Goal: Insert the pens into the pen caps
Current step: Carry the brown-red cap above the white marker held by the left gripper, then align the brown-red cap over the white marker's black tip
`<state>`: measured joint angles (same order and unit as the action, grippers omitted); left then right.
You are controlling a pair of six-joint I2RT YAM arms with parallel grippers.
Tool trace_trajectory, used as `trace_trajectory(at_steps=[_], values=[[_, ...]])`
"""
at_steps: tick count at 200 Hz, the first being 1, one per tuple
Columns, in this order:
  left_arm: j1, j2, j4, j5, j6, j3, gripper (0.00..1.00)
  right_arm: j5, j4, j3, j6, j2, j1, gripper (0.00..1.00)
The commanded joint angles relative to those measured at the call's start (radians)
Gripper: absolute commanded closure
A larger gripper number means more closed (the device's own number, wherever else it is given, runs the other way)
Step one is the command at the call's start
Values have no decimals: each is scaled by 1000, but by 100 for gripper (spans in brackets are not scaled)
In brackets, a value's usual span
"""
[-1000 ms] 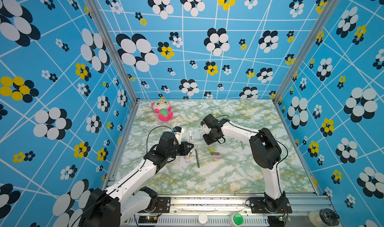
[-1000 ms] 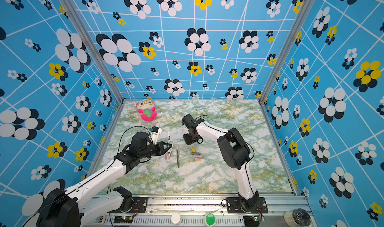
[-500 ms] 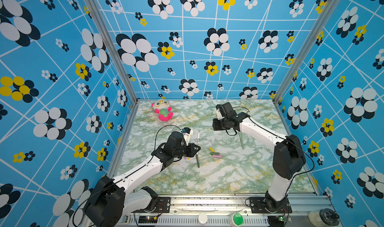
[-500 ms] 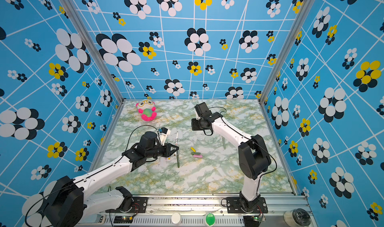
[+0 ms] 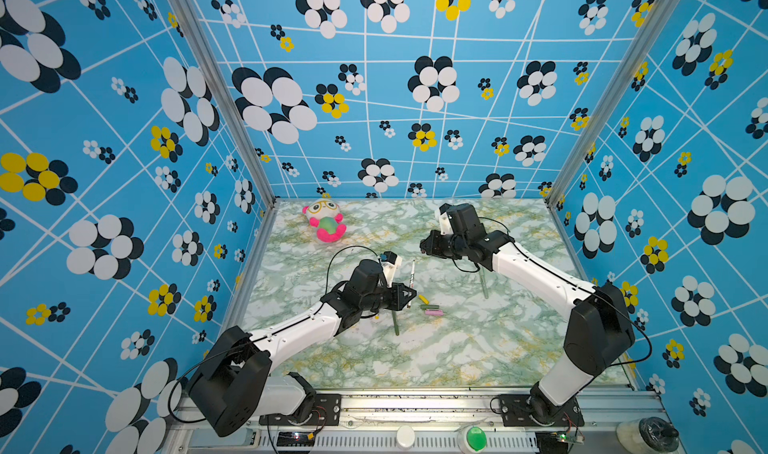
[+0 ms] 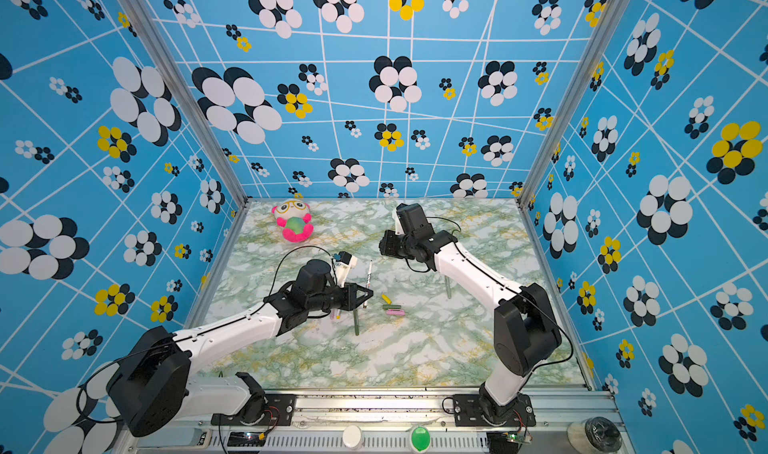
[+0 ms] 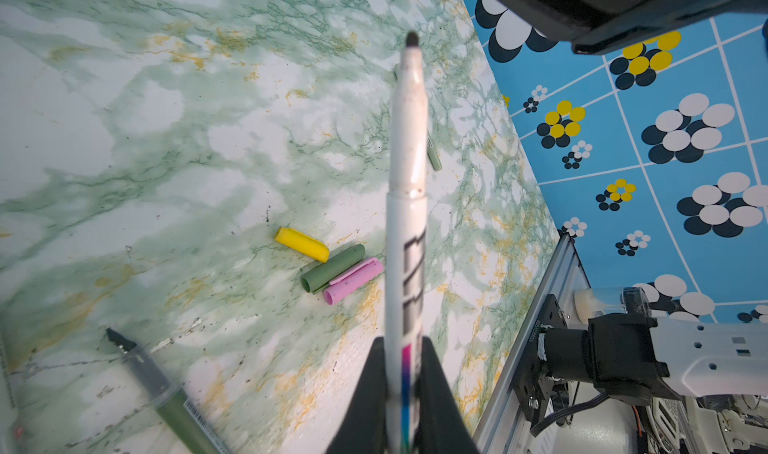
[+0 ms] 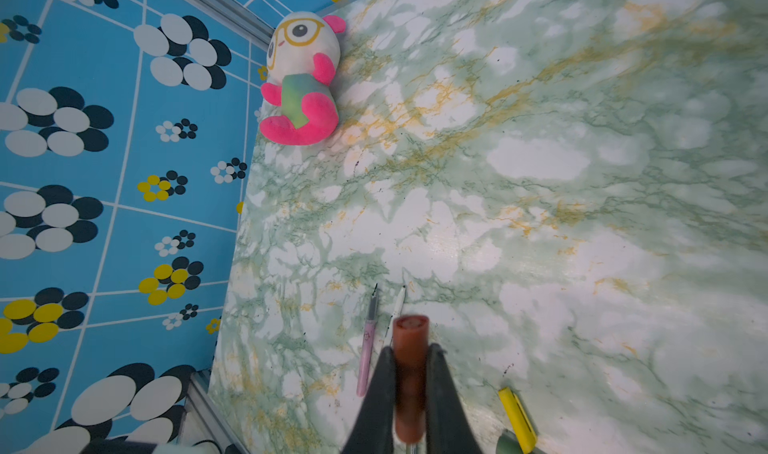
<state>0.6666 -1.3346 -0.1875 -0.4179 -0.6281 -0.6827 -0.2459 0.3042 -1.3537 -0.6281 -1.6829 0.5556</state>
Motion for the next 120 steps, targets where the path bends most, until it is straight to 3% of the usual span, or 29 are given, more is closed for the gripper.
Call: trace_trajectory(at_steps=[1,120], values=[[7,-11,-33,14,-8,-39,100,-66,-48,23,-58,26,-4,90],[10,-18,-26,18,0,-45,100,-146,-119,39,-120,27,-4,90]])
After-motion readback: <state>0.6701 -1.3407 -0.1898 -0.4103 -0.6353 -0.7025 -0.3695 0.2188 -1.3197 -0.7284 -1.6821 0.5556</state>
